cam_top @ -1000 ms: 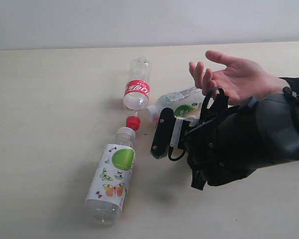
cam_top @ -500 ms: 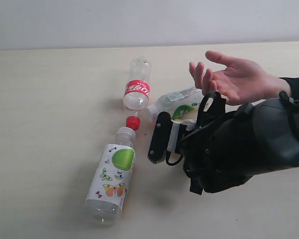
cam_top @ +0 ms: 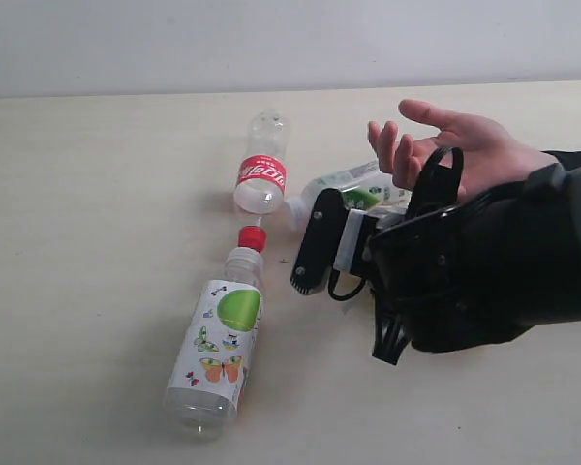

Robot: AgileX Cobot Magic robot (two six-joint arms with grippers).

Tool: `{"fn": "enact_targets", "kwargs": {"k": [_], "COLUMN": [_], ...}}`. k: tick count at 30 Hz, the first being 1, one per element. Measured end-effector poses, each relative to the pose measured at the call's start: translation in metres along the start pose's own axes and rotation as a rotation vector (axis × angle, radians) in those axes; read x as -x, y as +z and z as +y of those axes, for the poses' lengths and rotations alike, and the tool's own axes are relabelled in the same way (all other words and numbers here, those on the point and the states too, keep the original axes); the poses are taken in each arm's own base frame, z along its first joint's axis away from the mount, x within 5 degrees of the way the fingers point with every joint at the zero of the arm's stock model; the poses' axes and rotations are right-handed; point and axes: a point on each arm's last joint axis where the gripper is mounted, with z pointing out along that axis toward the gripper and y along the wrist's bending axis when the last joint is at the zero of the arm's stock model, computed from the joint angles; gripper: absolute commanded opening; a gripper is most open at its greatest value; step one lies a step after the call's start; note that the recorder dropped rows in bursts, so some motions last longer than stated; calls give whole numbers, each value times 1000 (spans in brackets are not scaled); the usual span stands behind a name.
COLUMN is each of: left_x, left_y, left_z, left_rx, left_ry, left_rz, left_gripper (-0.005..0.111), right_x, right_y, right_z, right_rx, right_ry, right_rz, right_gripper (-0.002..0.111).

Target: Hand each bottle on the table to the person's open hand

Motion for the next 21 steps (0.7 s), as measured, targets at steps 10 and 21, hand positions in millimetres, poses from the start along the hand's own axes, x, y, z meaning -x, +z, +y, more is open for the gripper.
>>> {"fn": "enact_targets", "kwargs": {"k": [10,21], "left_x": [0,0], "left_y": [0,0], "left_z": [0,0], "left_rx": [0,0], "left_ry": [0,0], "left_rz": [0,0], "left_gripper": [0,0], "right_x": [-4,-5], "right_y": [-11,-11], "right_z": [-6,-7], "right_rx": [24,4], "right_ry": [31,19], "right_rz": [7,17], "right_gripper": [0,0]}}
